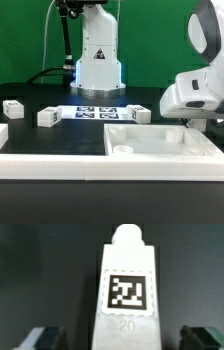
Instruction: Assemble one leg
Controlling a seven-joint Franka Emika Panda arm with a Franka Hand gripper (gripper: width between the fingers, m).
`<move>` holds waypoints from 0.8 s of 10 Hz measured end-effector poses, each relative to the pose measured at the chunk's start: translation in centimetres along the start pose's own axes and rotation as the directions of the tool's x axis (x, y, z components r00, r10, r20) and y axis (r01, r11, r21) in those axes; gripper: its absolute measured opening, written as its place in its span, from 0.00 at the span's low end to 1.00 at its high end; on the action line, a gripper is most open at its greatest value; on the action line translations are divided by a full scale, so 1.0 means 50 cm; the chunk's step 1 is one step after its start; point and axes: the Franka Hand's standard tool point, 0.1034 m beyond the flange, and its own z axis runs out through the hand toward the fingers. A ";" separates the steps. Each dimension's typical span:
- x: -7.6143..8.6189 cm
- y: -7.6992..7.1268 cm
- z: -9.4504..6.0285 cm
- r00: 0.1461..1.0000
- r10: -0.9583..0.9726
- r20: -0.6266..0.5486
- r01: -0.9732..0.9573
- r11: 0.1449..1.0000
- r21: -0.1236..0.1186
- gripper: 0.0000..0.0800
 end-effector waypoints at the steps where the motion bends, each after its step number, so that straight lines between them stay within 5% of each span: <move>1: 0.000 0.000 0.000 1.000 0.000 0.000 0.000 1.000 0.000 0.47; 2: 0.000 0.000 0.000 1.000 0.000 0.000 0.000 1.000 0.000 0.36; 6: 0.000 0.000 0.000 1.000 0.000 0.000 0.000 1.000 0.000 0.36; 8: -0.009 0.024 -0.030 0.999 -0.037 -0.003 0.037 0.999 0.001 0.36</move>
Offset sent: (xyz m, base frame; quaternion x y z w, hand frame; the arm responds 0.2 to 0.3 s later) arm 0.0000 0.0000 0.0000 0.0000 0.0000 0.0000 1.0000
